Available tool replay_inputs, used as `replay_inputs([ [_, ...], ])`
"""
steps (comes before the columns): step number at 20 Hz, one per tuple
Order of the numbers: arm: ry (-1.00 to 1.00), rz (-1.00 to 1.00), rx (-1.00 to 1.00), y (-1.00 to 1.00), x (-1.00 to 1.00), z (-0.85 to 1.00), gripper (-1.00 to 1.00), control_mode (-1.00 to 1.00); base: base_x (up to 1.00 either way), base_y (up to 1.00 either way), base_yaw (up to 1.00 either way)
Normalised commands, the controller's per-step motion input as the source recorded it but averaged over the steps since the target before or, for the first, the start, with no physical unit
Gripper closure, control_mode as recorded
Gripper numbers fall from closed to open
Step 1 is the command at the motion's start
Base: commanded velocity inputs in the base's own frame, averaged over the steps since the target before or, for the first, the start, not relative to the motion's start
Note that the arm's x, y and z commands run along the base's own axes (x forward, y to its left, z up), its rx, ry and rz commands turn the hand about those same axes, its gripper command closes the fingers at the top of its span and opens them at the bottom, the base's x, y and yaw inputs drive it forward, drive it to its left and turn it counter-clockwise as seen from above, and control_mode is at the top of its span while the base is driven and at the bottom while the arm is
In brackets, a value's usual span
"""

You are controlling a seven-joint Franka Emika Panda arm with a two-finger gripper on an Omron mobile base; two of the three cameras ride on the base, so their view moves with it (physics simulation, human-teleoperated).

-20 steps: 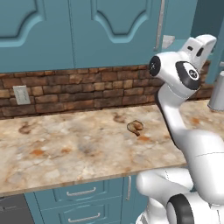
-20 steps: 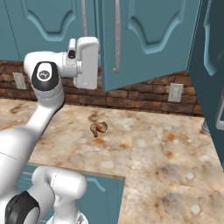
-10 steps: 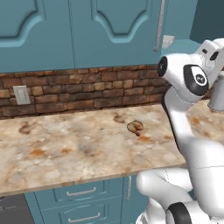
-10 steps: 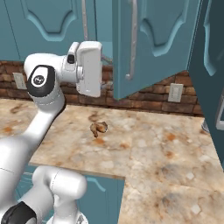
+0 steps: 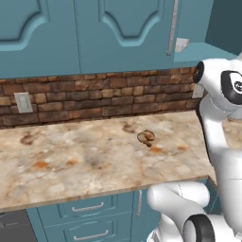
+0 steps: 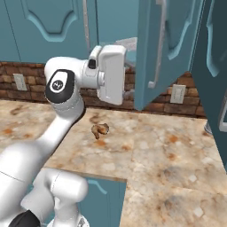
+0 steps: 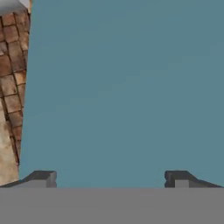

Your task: Retrieve the tupperware from the cabinet, then place the raw meat into the tupperware to avoid contamination.

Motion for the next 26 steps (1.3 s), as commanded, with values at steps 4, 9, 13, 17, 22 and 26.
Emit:
replay_inputs([
  [4,0.00,0.00,0.00,-0.59,0.00,-0.04,-1.00,-1.00,0.00,0.00,0.00],
  [9,0.00,0.00,0.00,-0.50,0.06,-0.08,-1.00,-1.00,0.00,0.00,0.00],
  [13,0.00,0.00,0.00,-0.50,0.09,-0.09,-1.00,-1.00,0.00,0.00,0.00],
  [17,0.00,0.00,0.00,-0.45,0.10,-0.06,-1.00,-1.00,0.00,0.00,0.00],
  [22,0.00,0.00,0.00,-0.33,0.02,-0.03,-1.00,-1.00,0.00,0.00,0.00],
  [26,0.00,0.00,0.03,-0.20,0.00,0.00,-1.00,-1.00,0.00,0.00,0.00],
])
